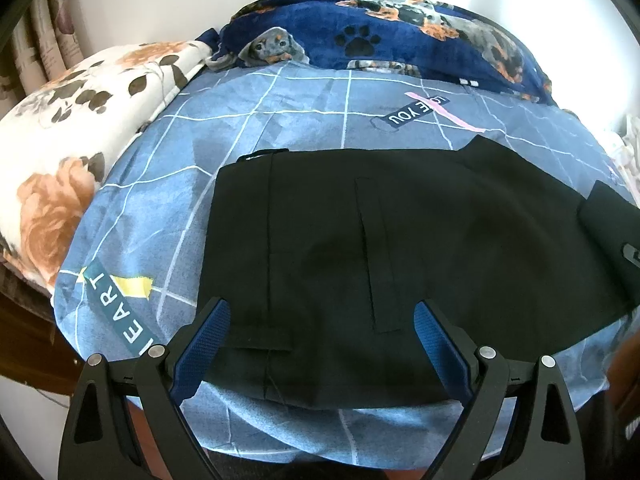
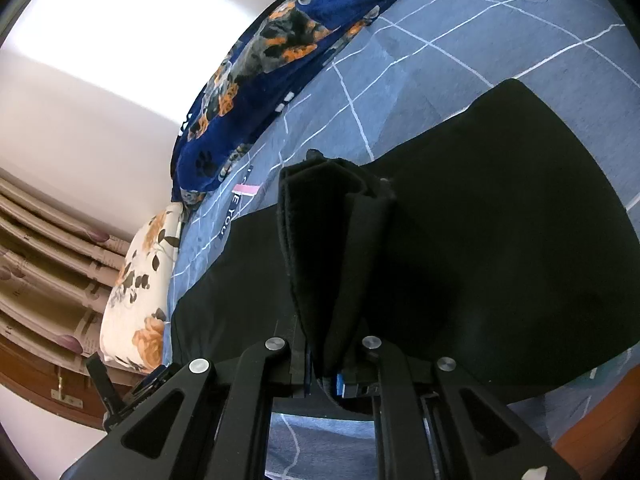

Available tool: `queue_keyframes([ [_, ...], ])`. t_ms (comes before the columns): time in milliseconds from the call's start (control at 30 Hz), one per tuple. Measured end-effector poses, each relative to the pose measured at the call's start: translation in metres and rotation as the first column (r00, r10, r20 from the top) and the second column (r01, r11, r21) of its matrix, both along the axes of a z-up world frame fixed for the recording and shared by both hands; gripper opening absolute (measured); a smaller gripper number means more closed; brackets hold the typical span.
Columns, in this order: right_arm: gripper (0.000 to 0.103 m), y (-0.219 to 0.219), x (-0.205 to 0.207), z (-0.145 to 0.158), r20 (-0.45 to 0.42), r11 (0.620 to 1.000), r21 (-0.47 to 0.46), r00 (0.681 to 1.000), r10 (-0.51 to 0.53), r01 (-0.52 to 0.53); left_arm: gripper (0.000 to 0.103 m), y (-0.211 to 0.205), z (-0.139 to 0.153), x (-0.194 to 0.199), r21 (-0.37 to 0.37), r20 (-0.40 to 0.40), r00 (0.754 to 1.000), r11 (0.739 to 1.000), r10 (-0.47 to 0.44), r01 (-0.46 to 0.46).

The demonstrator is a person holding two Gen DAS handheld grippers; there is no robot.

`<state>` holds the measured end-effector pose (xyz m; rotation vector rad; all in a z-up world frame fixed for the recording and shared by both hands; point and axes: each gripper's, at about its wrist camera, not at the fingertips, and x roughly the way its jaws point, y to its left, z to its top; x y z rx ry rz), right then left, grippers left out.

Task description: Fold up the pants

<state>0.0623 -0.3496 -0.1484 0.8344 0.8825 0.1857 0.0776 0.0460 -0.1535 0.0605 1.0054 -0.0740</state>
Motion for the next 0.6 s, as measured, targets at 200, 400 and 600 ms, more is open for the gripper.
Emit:
queue_keyframes([
  [200, 0.010, 0.003, 0.000, 0.000, 0.004, 1.000, -0.003, 1.000, 0.000, 0.000, 0.093, 0.001, 0.000, 0.001, 0.002, -0.001, 1.000, 1.000, 0.003, -0.003],
  [400, 0.010, 0.008, 0.000, 0.002, 0.015, 1.000, -0.014, 1.000, -0.002, 0.003, 0.093, 0.002, -0.003, 0.002, 0.008, -0.008, 1.000, 1.000, 0.001, -0.001],
  [600, 0.010, 0.015, 0.002, -0.001, 0.012, 1.000, -0.025, 1.000, 0.011, -0.011, 0.093, 0.001, -0.004, 0.002, 0.009, -0.008, 1.000, 1.000, 0.000, 0.000],
])
